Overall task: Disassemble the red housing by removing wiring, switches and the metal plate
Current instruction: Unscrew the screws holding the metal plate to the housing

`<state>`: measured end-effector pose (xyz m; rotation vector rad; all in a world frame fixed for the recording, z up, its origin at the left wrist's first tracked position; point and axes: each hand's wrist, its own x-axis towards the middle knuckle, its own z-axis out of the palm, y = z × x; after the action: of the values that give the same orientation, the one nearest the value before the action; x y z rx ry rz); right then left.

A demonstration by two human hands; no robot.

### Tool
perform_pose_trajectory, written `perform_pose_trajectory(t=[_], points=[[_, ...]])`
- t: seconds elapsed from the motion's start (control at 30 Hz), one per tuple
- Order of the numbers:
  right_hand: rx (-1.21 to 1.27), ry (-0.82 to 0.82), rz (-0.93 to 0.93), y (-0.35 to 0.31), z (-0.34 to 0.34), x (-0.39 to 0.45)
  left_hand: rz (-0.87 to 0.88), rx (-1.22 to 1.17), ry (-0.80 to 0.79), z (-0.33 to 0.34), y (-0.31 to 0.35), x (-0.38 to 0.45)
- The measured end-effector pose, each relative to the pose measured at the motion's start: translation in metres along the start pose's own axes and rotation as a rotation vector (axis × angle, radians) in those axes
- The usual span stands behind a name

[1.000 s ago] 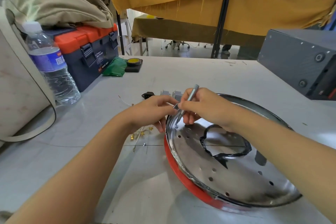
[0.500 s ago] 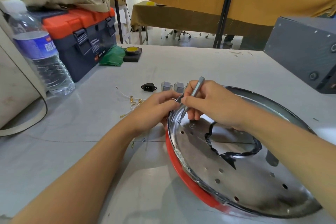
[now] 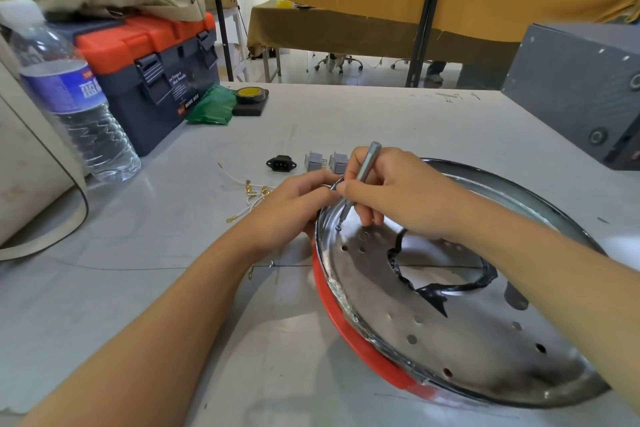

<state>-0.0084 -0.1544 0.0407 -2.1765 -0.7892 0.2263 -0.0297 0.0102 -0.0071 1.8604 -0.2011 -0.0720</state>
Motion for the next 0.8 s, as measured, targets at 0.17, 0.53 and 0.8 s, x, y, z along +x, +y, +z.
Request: perform_pose_trajectory(t=[0.17, 0.53, 0.8], points=[[-0.021, 0.009, -0.031, -0.0002, 0.0012, 0.0003, 0.0, -0.012, -0.003, -0.0002, 0.0002, -0.0002], [0.083, 0.053, -0.047, 0.0009, 0.0031, 0.001, 0.019, -0.026, -0.014, -0.002, -0.0019, -0.0015], [0.026, 0.009, -0.088, -0.0012, 0.0015, -0.0005, 0.002, -0.035, -0.024, -0.0027, -0.0025, -0.0006]])
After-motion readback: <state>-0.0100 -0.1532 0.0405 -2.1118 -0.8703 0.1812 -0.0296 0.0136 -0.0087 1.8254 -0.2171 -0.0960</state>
